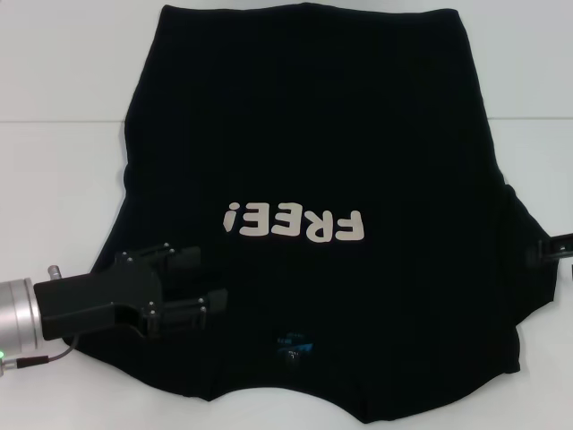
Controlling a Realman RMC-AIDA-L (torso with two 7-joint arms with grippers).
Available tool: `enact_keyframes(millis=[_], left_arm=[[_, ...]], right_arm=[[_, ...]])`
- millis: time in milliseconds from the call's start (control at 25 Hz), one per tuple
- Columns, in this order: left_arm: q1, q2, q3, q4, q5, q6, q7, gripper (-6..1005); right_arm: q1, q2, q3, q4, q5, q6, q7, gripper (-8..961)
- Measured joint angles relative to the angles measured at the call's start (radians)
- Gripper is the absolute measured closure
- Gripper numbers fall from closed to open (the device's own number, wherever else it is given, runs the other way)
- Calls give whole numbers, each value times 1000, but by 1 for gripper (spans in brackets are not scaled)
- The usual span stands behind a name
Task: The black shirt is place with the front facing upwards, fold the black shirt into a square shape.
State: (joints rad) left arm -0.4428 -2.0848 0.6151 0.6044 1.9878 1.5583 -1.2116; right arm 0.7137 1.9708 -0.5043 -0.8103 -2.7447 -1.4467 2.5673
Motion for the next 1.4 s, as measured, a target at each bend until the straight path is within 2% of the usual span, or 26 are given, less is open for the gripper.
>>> enact_keyframes(millis=[520, 1200, 1400], left_arm=[[-3, 0, 1, 0, -4, -7, 0, 193], [-11, 0, -4, 0, -4, -9, 1, 194], [-11, 0, -5, 0, -4, -9, 1, 194]], right_arm=[[18, -2, -22, 96, 4, 45, -11, 52], [29, 4, -80, 108, -1, 91, -17, 155], [30, 2, -90, 109, -1, 95, -10, 391]])
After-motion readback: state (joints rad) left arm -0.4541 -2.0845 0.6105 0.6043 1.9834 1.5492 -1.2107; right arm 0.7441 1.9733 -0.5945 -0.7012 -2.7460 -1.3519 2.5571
